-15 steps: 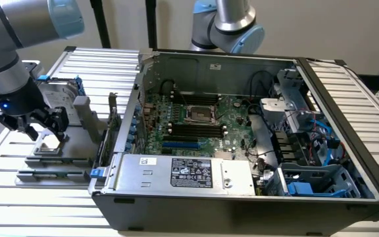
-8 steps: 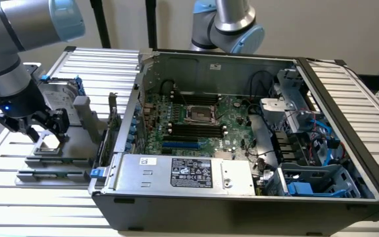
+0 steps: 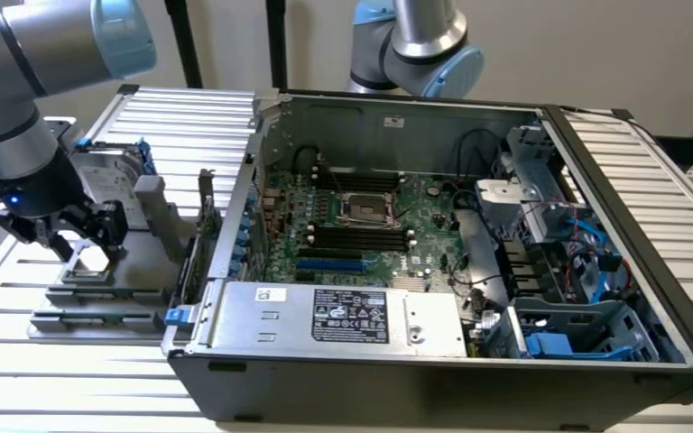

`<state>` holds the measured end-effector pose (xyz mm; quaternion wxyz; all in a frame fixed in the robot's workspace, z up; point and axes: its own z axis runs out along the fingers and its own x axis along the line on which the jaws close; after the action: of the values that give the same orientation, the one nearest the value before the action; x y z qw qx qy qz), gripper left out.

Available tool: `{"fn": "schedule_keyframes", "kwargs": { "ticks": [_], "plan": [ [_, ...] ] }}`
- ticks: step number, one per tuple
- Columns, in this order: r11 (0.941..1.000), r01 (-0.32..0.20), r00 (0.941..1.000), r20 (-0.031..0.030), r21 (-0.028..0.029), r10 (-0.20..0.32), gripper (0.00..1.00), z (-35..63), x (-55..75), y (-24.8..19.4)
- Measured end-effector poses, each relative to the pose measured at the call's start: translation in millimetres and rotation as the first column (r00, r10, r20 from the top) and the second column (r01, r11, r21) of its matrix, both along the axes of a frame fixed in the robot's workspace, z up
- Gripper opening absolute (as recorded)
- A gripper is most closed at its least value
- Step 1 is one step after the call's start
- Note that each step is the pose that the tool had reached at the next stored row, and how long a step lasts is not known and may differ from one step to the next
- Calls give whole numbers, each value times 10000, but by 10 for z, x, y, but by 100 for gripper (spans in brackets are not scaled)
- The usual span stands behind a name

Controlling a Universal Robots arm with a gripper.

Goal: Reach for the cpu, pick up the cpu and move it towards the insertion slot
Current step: 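Pick up the cpu and move it towards the insertion slot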

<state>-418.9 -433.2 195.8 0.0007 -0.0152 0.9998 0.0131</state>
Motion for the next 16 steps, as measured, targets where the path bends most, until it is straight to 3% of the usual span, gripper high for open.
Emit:
{"fn": "schedule_keyframes", "kwargs": {
  "ticks": [16],
  "plan": [
    [10000, 0, 10000, -1, -17, 0, 67, -70, -20, -6]
  ]
}}
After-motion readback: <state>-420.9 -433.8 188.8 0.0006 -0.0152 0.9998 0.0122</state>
